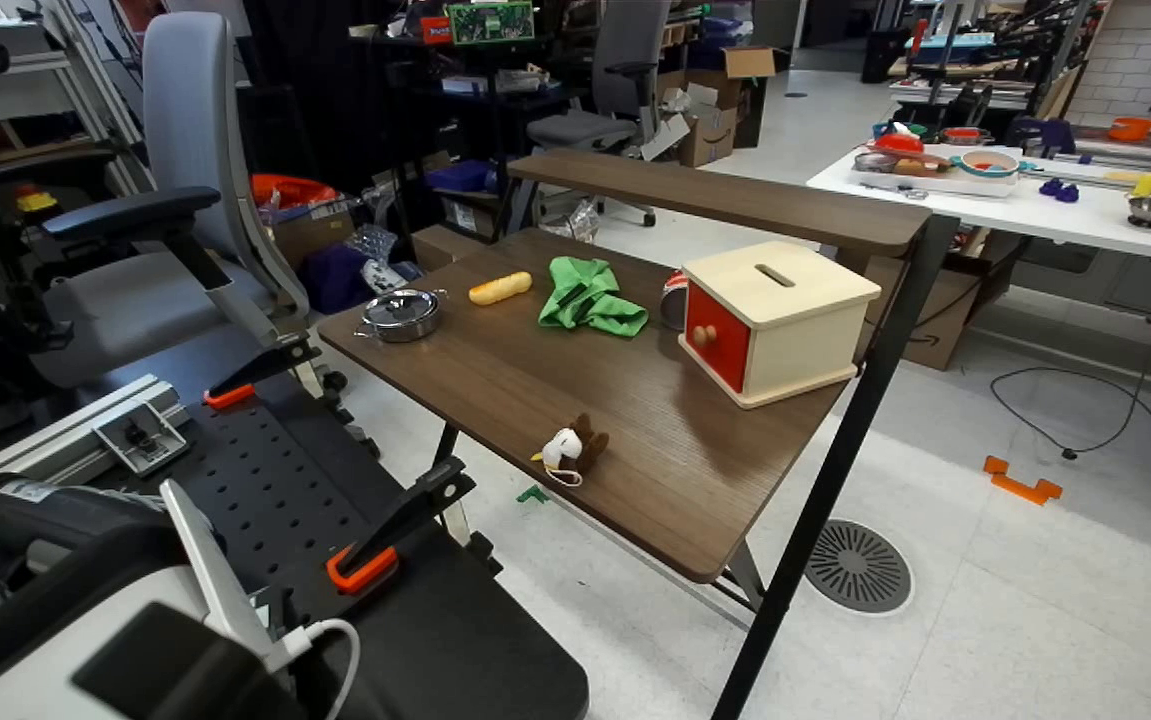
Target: Open the drawer
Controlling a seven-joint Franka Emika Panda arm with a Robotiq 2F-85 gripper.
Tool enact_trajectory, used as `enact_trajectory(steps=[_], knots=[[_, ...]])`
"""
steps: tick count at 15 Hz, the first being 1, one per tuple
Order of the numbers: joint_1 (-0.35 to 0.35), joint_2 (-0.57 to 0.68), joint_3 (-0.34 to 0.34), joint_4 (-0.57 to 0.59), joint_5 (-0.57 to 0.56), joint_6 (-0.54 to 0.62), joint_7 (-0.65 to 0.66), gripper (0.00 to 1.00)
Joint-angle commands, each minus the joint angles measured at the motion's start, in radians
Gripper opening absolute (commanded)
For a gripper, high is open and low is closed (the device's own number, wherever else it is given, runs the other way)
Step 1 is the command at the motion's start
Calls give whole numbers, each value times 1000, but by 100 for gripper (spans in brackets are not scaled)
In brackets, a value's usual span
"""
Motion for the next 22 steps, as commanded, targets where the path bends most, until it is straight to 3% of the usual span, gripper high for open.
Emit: enact_trajectory(steps=[1,4,9,22], knots=[[1,1,-1,3,0,-3,1,100],[-1,-3,0,-6,1,18,17,100],[-31,17,-6,-74,-43,260,126,100],[-94,225,-98,-86,-145,593,210,100]])
